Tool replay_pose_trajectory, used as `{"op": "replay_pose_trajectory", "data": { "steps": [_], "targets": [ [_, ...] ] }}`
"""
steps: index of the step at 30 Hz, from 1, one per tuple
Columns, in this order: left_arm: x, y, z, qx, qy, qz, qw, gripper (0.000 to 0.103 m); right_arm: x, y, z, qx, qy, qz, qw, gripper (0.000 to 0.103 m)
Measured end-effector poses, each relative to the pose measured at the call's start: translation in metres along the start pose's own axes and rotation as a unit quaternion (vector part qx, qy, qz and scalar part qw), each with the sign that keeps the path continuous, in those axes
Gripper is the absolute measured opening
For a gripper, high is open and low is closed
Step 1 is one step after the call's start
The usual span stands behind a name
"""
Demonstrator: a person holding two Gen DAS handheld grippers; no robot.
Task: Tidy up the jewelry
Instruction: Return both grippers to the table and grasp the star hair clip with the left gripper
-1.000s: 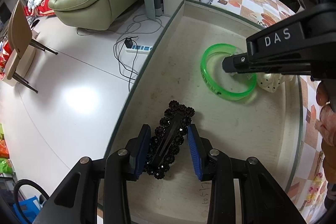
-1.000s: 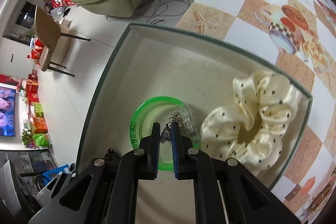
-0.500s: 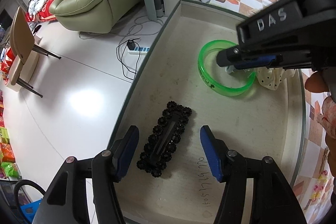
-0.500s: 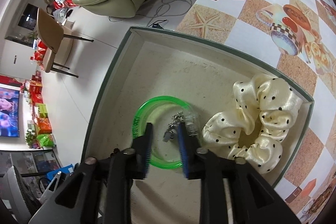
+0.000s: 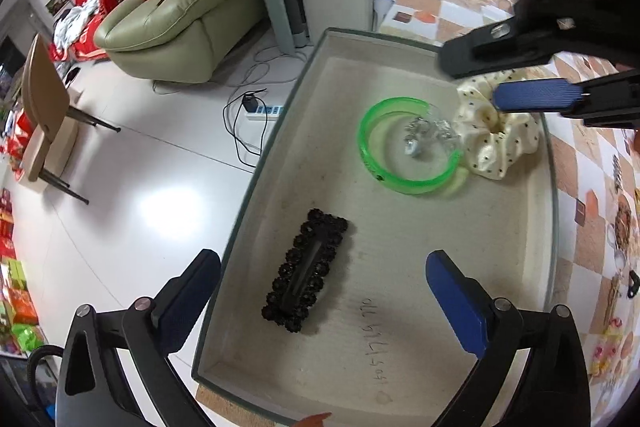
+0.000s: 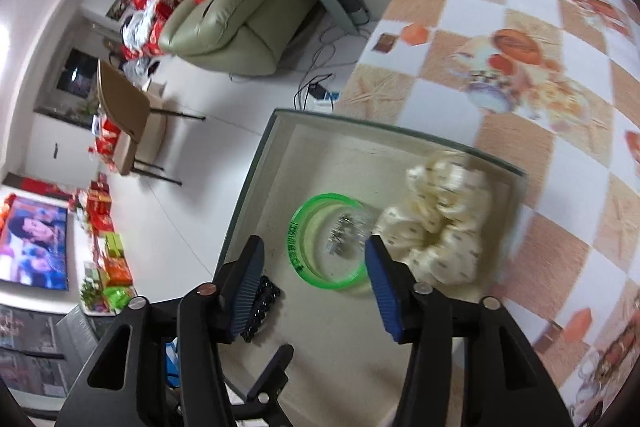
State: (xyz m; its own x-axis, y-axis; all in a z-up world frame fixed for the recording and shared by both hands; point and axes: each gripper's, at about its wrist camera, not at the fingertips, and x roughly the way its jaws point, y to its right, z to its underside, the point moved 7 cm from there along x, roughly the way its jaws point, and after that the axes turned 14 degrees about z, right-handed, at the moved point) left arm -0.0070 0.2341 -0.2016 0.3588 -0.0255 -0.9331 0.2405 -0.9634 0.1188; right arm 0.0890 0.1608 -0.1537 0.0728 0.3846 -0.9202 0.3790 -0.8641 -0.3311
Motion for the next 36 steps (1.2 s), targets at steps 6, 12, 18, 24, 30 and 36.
{"op": "replay_pose_trajectory", "data": {
  "steps": [6, 12, 18, 24, 30, 36],
  "targets": [
    [-0.009, 0.024, -0.003, 0.034, -0.007, 0.004, 0.9994, 0.103, -0.034, 0.043, 0.011, 0.05, 0.023, 0.009, 0.998, 0.082],
    [-0.017, 0.062, -0.015, 0.079, -0.002, 0.024, 0.9966, 0.103, -0.065, 0.104, 0.033, 0.122, 0.043, 0.029, 0.991, 0.086],
    [-0.024, 0.123, -0.03, 0.127, 0.004, 0.054, 0.9904, 0.103, -0.098, 0.175, 0.06, 0.166, 0.061, 0.074, 0.981, 0.087],
    [-0.025, 0.182, -0.036, 0.172, 0.003, 0.079, 0.9819, 0.103, -0.124, 0.247, 0.097, 0.216, 0.06, 0.114, 0.968, 0.087],
    [-0.011, 0.232, -0.039, 0.2, -0.012, 0.1, 0.9745, 0.103, -0.137, 0.294, 0.137, 0.251, 0.051, 0.141, 0.956, 0.087],
    [0.015, 0.266, -0.042, 0.207, -0.035, 0.122, 0.9702, 0.103, -0.13, 0.306, 0.164, 0.25, 0.036, 0.149, 0.956, 0.087]
  ]
}}
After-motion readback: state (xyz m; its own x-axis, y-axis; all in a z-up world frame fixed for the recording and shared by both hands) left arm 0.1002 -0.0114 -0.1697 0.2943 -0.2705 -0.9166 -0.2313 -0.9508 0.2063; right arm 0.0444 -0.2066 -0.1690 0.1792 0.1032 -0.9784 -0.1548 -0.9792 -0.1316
